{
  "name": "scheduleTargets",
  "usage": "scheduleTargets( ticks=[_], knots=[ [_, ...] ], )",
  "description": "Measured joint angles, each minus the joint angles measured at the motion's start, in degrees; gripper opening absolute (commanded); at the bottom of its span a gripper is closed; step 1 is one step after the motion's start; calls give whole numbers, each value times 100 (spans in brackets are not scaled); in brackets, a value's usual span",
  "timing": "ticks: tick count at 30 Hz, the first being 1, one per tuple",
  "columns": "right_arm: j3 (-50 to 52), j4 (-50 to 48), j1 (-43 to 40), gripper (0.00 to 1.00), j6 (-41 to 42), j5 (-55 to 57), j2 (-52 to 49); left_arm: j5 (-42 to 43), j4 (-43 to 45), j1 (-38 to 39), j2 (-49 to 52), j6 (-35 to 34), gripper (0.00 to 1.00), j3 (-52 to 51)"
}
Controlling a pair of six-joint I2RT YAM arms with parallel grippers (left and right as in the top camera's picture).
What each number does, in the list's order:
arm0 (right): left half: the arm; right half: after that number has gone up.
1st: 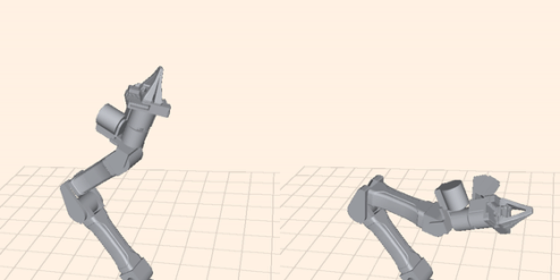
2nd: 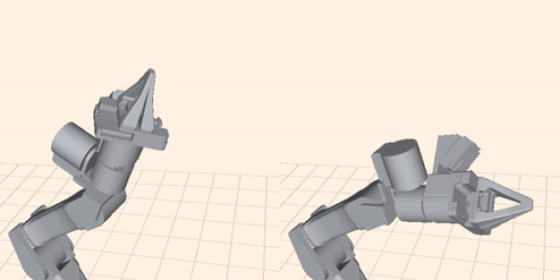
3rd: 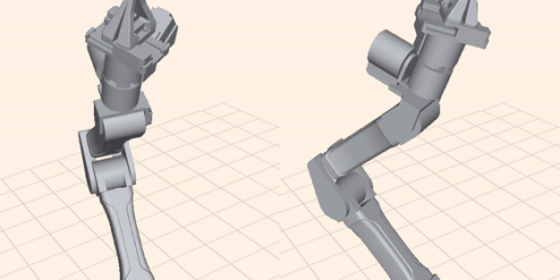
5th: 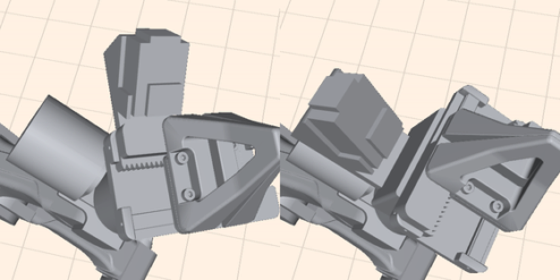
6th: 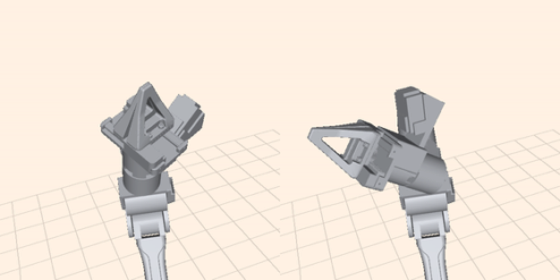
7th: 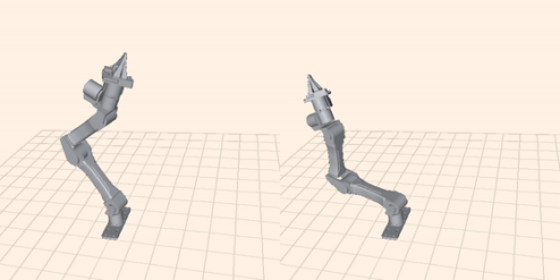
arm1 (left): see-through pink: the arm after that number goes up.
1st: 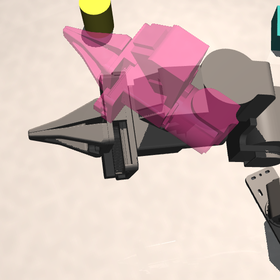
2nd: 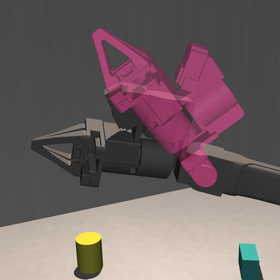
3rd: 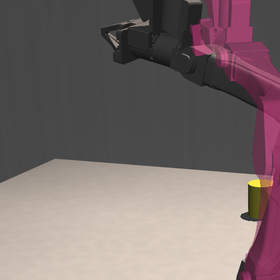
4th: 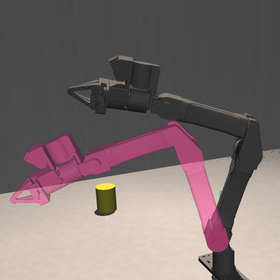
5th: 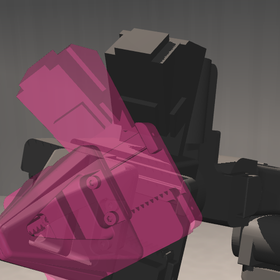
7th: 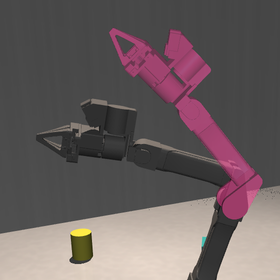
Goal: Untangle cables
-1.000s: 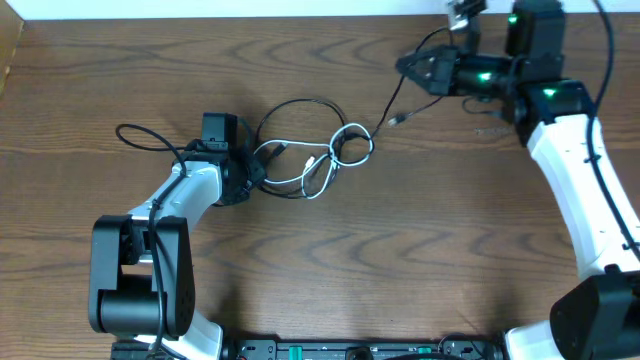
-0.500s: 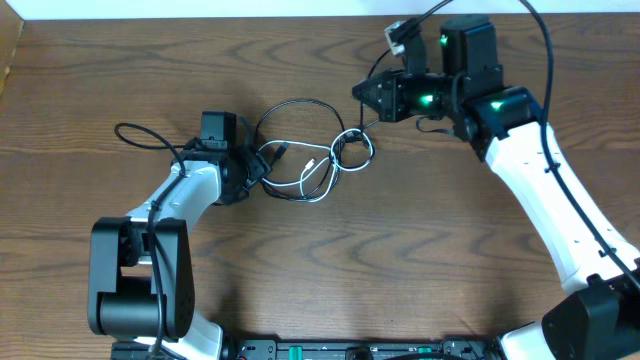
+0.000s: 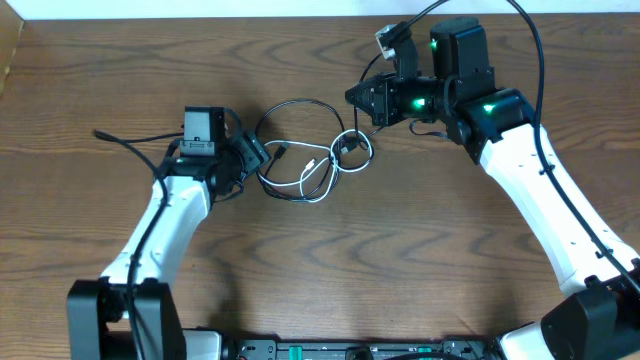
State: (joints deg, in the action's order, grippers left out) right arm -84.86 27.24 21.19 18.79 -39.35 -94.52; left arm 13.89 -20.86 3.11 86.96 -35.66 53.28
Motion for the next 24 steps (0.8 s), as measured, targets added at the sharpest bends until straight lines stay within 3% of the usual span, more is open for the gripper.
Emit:
scheduleTargets(
  ticks=[12,24],
  knots=[
    [0,-105,0,1,-2,-181,0,275,-175,280,-4,13,80,0],
    [-2,-1154,2,1,-17,-1600,0,297,-177,452,-4,-9,80,0]
  ],
)
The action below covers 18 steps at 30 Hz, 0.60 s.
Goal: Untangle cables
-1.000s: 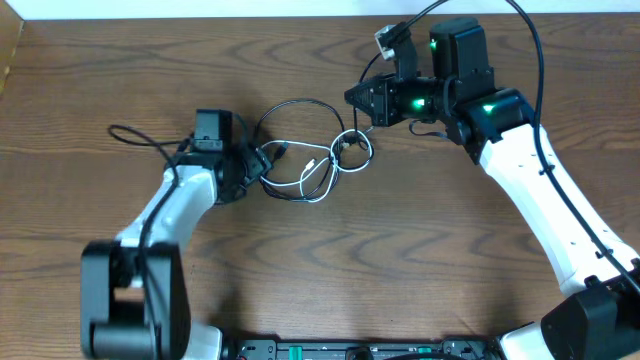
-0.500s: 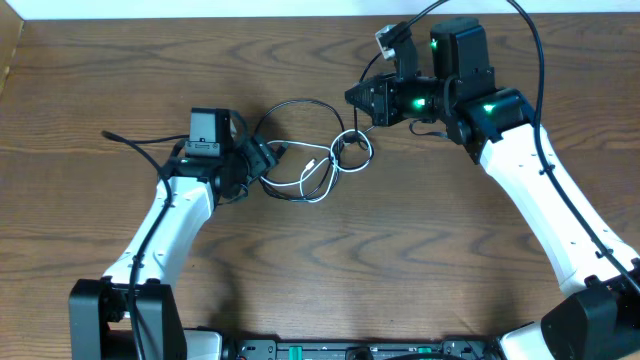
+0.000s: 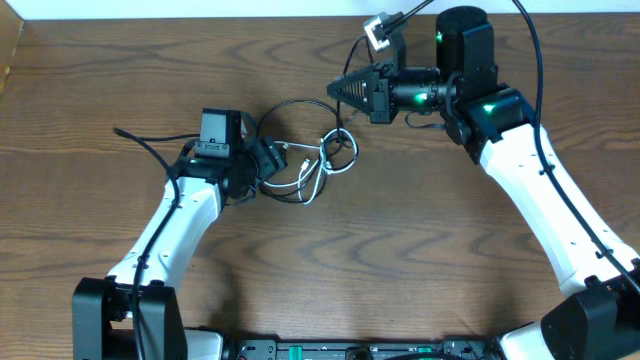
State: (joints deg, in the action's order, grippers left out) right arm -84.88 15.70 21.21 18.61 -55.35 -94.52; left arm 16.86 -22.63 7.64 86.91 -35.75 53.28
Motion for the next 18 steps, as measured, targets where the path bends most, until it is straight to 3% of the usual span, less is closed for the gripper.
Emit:
scheduleTargets(
  ticks=[18],
  knots=[
    [0,-120,2,1,0,-472,0,-28,671,1106,435,-326,80,-11]
  ],
)
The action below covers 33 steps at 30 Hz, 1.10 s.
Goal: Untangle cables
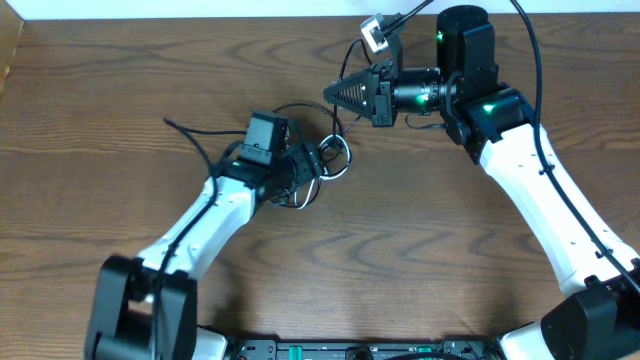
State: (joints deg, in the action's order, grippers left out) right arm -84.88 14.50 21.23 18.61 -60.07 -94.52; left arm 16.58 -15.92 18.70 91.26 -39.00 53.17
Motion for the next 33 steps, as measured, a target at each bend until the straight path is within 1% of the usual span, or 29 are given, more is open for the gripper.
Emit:
scheduleTargets(
  ticks=[6,7,8,9,10,14,18,19,21,25,33],
  knots=[
    [0,-63,0,1,2,-61,0,157,535,72,767,-24,80,0],
    [0,-63,0,1,2,-61,0,192,588,81,870,-17,78,0],
    [0,-63,0,1,2,-63,0,225,608,87,953,-13,74,0],
    [0,-66,0,1,2,-63,0,275,612,87,990,4,72,0],
    [0,-66,0,1,2,-63,0,256,592,87,992,17,71,0],
    [0,-66,-17,1,2,-70,0,9,280,44,992,46,71,26],
    [0,-68,-162,1,9,-94,0,-289,-87,-168,955,46,72,87],
    [0,-74,-262,1,35,-105,0,-343,-168,-243,944,50,72,90],
    [0,-109,-470,1,94,-109,0,-420,-262,-398,933,50,76,98],
    [0,-162,-999,1,223,-203,0,-494,-367,-590,918,48,76,120],
    [0,-94,-1843,1,503,-275,0,-516,-387,-623,918,48,75,120]
  ],
)
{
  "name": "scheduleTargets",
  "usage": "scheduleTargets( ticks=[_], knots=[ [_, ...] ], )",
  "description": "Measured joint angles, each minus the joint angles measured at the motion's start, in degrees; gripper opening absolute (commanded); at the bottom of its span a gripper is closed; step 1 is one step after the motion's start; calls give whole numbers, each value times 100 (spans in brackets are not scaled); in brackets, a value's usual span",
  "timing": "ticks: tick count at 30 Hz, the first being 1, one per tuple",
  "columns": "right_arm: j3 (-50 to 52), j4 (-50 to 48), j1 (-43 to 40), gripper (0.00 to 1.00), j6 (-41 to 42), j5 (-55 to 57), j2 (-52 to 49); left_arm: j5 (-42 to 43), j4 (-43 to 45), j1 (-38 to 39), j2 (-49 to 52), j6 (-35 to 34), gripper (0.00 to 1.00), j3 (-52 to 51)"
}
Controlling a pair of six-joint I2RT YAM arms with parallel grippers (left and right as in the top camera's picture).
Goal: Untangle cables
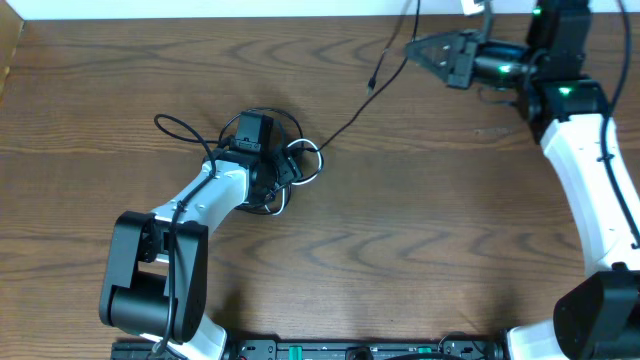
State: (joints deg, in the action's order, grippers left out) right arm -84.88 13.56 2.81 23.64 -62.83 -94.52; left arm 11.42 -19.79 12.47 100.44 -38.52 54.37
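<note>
A small tangle of black and white cables (300, 160) lies left of the table's middle, with a white loop (312, 158) at its right side. My left gripper (284, 172) sits on the tangle's left part and looks shut on it, though its fingertips are partly hidden. A black cable (345, 122) runs taut from the tangle up to the right, to my right gripper (418, 48), which is raised at the far right and shut on it. One short end of that cable (373, 82) hangs loose below the gripper.
The brown wooden table (400, 250) ends at a white wall (200, 8) along the far edge. The left arm's own black wire (172, 125) loops out to the left of its wrist. A cardboard edge (10, 50) shows at the far left.
My right gripper has moved from just above the tangle to the far right, and the black cable is now stretched out from the tangle. The left gripper has shifted slightly left with the tangle.
At first the left gripper held the tangle's left side and the right gripper was at its right loops. Then the left arm was further right, with the bunch more compact. Now the right gripper holds a black cable stretched far from the tangle.
</note>
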Motion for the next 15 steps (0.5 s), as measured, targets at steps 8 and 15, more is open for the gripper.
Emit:
scheduleTargets(
  ticks=[8,15],
  knots=[
    [-4,575,-245,1,50,92,0,66,28,-48,46,365,8,-87],
    [-9,1161,166,4,-225,509,2,640,251,-48,-105,774,7,-127]
  ],
)
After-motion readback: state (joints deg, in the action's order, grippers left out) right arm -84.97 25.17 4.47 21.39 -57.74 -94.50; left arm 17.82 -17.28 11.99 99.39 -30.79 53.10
